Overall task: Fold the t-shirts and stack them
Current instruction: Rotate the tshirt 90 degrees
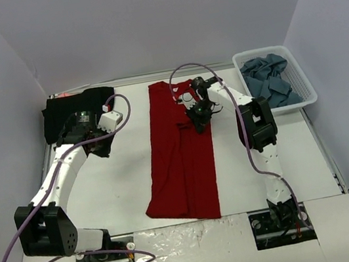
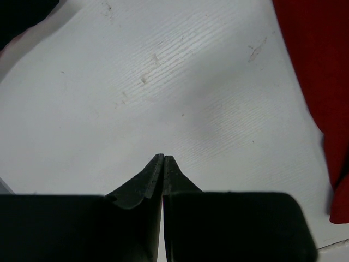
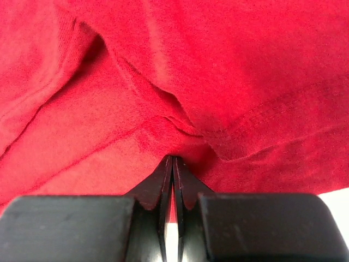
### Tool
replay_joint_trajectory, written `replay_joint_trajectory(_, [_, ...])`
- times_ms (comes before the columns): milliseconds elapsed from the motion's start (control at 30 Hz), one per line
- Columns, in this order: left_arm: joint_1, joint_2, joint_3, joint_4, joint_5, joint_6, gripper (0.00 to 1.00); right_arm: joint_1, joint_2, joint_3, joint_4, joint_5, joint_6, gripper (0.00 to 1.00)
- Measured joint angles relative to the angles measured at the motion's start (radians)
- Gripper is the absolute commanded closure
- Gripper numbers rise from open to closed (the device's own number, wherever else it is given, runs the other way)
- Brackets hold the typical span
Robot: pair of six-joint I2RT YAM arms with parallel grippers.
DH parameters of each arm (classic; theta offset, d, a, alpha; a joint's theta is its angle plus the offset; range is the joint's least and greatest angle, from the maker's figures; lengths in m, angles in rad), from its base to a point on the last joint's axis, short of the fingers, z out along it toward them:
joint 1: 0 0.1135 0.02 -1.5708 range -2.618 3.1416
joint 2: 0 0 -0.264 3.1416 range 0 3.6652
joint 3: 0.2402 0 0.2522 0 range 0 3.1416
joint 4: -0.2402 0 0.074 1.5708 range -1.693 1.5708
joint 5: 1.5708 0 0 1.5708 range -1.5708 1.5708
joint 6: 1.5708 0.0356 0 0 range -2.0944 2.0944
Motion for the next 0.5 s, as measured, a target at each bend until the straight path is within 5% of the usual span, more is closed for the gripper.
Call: replay_joint_trajectory(500, [0.062, 0.099, 0.002, 0.043, -0.034, -0.010, 0.98, -0.038, 0.346, 0.621, 0.040, 0.108, 0.037, 1.00])
